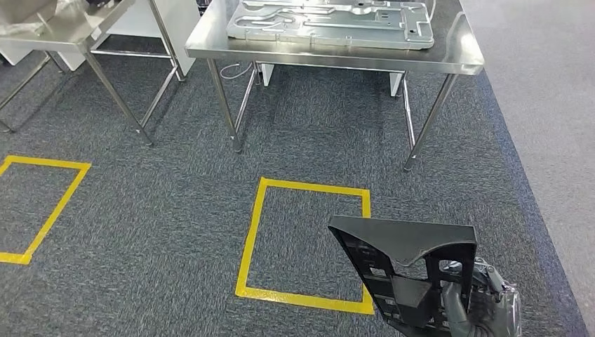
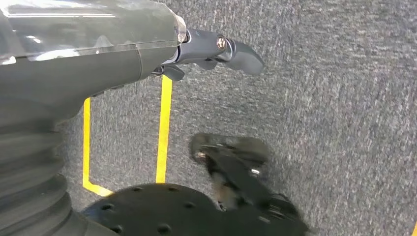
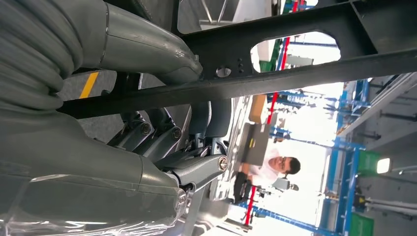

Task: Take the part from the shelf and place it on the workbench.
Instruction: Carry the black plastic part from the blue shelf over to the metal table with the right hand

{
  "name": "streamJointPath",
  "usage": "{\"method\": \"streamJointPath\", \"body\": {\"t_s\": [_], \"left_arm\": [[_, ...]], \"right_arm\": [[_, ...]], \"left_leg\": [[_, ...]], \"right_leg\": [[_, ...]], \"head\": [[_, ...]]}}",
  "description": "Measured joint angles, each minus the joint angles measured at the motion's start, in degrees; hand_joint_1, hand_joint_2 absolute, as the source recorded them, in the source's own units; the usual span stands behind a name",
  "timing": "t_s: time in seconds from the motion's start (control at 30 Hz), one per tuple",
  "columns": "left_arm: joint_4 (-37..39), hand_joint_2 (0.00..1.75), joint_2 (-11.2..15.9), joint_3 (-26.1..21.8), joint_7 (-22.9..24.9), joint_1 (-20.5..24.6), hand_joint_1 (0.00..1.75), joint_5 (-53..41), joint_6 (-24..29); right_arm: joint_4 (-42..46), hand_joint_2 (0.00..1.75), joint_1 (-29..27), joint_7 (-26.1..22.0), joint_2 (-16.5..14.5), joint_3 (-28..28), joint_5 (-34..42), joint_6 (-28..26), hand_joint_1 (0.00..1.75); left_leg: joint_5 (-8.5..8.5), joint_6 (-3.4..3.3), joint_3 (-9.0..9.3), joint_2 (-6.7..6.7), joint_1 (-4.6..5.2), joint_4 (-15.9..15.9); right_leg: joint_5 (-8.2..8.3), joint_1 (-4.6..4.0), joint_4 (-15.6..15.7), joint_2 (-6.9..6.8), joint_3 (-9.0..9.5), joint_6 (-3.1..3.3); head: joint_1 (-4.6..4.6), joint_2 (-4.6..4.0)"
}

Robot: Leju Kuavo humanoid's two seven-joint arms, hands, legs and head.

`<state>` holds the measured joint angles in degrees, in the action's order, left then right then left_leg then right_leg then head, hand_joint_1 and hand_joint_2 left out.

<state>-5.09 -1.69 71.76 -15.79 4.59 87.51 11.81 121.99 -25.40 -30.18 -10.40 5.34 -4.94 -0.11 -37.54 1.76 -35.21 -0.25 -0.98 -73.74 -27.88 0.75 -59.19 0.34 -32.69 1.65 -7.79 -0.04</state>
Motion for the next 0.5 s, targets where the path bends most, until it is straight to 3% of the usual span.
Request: {"method": "streamJointPath", "body": {"t_s": [0.03,0.07,0.1,0.17,0.2,0.23,0.3,0.33,0.4,0.5], "left_arm": [[0.0,1.75,-0.01,0.01,0.08,-0.11,0.0,0.04,-0.01],[0.0,1.75,0.01,0.01,0.14,-0.21,0.0,0.08,-0.03],[0.0,1.75,0.02,0.01,0.2,-0.29,0.0,0.11,-0.05],[0.0,1.75,0.16,0.02,0.39,-0.44,0.0,0.14,-0.1],[0.0,1.75,0.21,0.03,0.52,-0.44,0.0,0.15,-0.15],[0.0,1.75,0.26,0.04,0.64,-0.43,0.0,0.16,-0.21],[-0.02,1.75,0.23,0.08,0.74,-0.28,0.0,0.2,-0.44],[-0.03,1.75,0.22,0.11,0.66,-0.24,0.0,0.22,-0.6],[-0.07,1.75,0.21,0.24,0.32,-0.12,0.0,0.24,-0.99],[-0.07,1.75,0.23,0.54,-0.45,-0.19,0.0,0.21,-1.66]], "right_arm": [[-0.2,1.75,0.06,0.22,0.07,-0.07,-0.08,-0.1,1.75],[-0.39,1.75,0.14,0.43,0.14,-0.15,-0.15,-0.18,1.75],[-0.59,1.75,0.26,0.67,0.24,-0.24,-0.31,-0.27,1.75],[-1.01,1.75,0.74,1.19,0.49,-0.38,-0.79,-0.56,1.75],[-1.21,1.75,1.11,1.51,0.71,-0.43,-1.08,-0.78,1.75],[-1.35,1.75,1.57,1.87,1.0,-0.44,-1.26,-0.96,1.75],[-1.46,1.75,2.9,2.77,2.03,-0.44,-1.11,-1.08,1.75],[-1.51,1.75,3.86,3.36,2.72,-0.43,-0.72,-0.9,1.75],[-1.68,1.75,6.32,4.75,4.43,-0.29,0.43,-0.24,1.75],[-2.48,1.75,10.62,7.34,7.28,0.46,1.62,0.89,1.75]], "left_leg": [[-1.49,-0.09,-1.34,0.0,0.03,0.26],[-1.42,-0.3,-1.93,0.0,0.11,1.93],[0.71,-0.69,-2.07,0.0,0.28,4.77],[8.23,-1.77,-1.99,0.0,0.8,10.31],[11.09,-2.23,-1.88,0.03,1.07,12.0],[12.45,-2.58,-1.76,0.04,1.29,12.82],[12.04,-3.09,-0.59,0.04,1.27,14.01],[11.89,-3.39,0.38,0.01,1.16,14.89],[11.42,-3.91,2.56,-0.01,0.89,16.33],[9.74,-4.17,4.94,-0.06,0.88,16.9]], "right_leg": [[-0.82,-0.11,0.0,0.12,1.04,0.03],[-1.63,-0.21,0.0,0.22,2.11,0.01],[-2.47,-0.32,0.02,0.26,3.18,-0.03],[-3.95,-0.44,0.09,0.4,4.74,-0.28],[-4.51,-0.45,0.24,0.51,5.2,-0.6],[-4.77,-0.42,0.37,0.62,5.66,-0.97],[-4.13,-0.42,-0.29,0.68,5.86,-1.88],[-3.27,-0.39,-1.87,0.58,5.26,-2.23],[-2.64,-0.25,-7.36,0.34,1.69,-2.79],[-6.65,0.16,-14.16,0.13,-5.08,-3.55]], "head": [[0.01,0.0],[0.01,0.0],[0.01,0.0],[0.02,0.0],[0.02,0.0],[0.02,0.0],[0.01,0.0],[0.01,0.0],[0.02,0.0],[0.03,0.0]]}}
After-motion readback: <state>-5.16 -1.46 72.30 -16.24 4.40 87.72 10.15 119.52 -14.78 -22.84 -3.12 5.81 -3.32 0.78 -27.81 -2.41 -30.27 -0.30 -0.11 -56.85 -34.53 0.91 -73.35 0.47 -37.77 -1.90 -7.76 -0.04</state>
